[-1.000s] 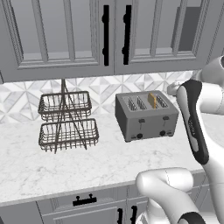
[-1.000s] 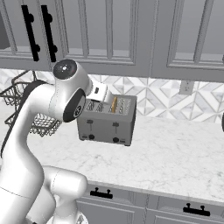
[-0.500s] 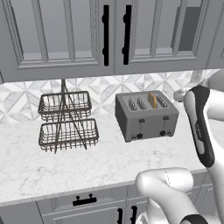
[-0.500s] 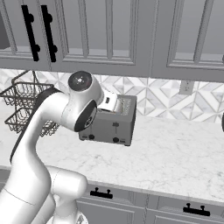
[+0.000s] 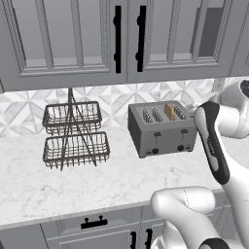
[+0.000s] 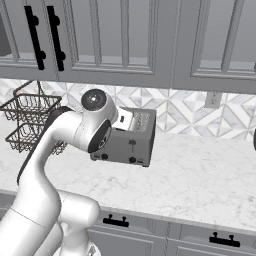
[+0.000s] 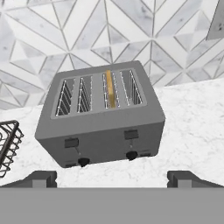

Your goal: Start the toaster. Once the lever pops up, take the bread to the plate on the dining counter.

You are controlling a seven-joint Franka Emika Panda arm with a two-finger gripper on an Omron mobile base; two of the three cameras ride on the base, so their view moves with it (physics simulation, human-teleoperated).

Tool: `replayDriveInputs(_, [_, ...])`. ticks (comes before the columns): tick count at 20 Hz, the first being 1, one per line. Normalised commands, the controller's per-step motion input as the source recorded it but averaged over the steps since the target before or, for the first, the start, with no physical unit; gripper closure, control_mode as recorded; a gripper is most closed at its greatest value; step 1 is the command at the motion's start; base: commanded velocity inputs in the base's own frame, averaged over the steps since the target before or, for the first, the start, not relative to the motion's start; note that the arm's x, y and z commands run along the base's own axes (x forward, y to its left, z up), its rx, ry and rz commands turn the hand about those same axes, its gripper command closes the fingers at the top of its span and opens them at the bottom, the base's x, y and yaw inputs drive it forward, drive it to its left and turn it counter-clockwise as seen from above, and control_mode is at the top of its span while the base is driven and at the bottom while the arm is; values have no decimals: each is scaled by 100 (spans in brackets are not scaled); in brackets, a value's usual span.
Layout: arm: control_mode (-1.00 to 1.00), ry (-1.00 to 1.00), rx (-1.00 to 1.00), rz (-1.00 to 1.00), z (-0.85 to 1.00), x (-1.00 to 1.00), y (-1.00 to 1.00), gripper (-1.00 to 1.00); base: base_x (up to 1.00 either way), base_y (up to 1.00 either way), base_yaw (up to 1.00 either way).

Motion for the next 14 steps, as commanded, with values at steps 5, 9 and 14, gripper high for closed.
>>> replayDriveInputs(5, [-100,0,2,1,-26,52,13,-100,0,0,0])
replayDriveInputs(9, [-100,0,0,2,-27,38,0,-100,0,0,0])
replayDriveInputs(14, [-100,0,0,1,-21,42,0,-100,0,0,0])
